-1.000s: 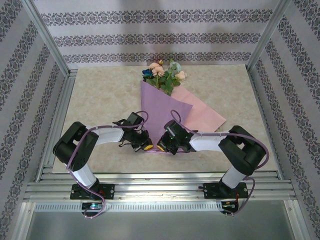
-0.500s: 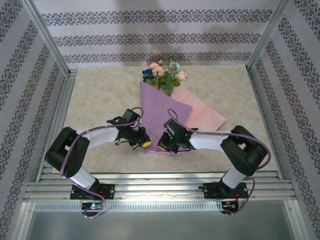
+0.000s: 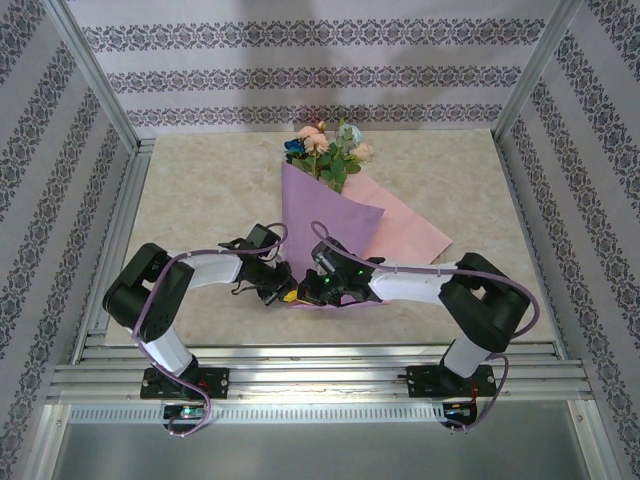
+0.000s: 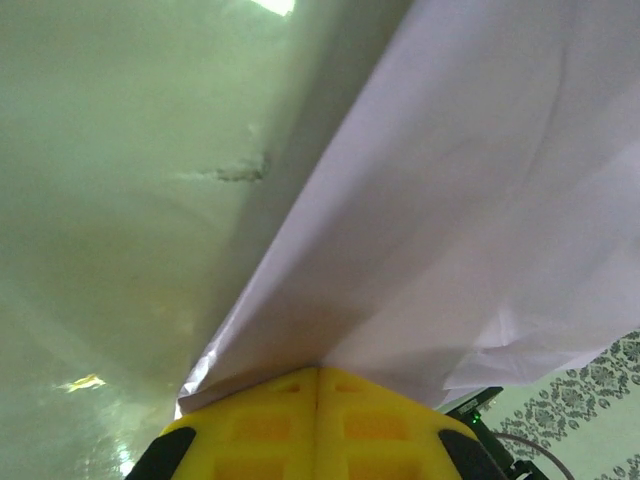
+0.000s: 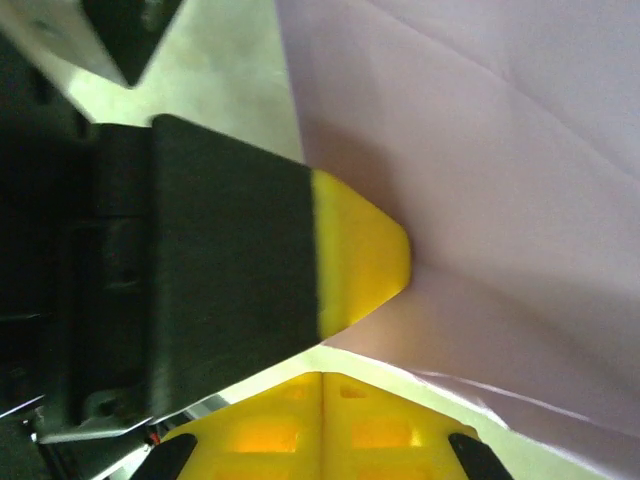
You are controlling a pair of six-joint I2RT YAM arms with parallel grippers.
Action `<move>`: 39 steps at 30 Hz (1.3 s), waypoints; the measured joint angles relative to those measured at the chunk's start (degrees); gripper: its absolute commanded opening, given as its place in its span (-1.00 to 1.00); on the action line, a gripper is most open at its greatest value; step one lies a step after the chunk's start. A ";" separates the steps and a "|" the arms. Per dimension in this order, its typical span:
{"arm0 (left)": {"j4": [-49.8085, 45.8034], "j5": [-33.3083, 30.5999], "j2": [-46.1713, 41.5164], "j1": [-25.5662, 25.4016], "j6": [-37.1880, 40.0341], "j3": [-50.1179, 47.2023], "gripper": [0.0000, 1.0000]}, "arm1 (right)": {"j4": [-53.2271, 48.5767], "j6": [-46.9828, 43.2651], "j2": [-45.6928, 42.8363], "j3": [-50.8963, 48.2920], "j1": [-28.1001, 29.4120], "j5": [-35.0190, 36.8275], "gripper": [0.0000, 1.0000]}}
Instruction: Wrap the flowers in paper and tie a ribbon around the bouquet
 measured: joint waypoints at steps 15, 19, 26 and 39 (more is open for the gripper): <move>1.36 0.61 0.00 0.02 -0.02 -0.63 -1.00 | 2.01 1.92 3.26 -2.84 0.15 0.22 -0.83; 1.36 0.63 0.00 0.17 0.00 -0.63 -1.00 | -2.93 0.66 -0.76 -2.93 0.13 1.53 -0.64; 0.94 0.61 0.00 0.26 0.09 -0.39 -1.00 | -9.64 -2.38 -18.21 -9.33 -3.10 5.25 -0.37; -8.48 -1.05 -1.09 -0.24 2.16 8.92 -0.82 | -18.97 -5.88 -29.79 -20.92 -17.90 7.93 -0.28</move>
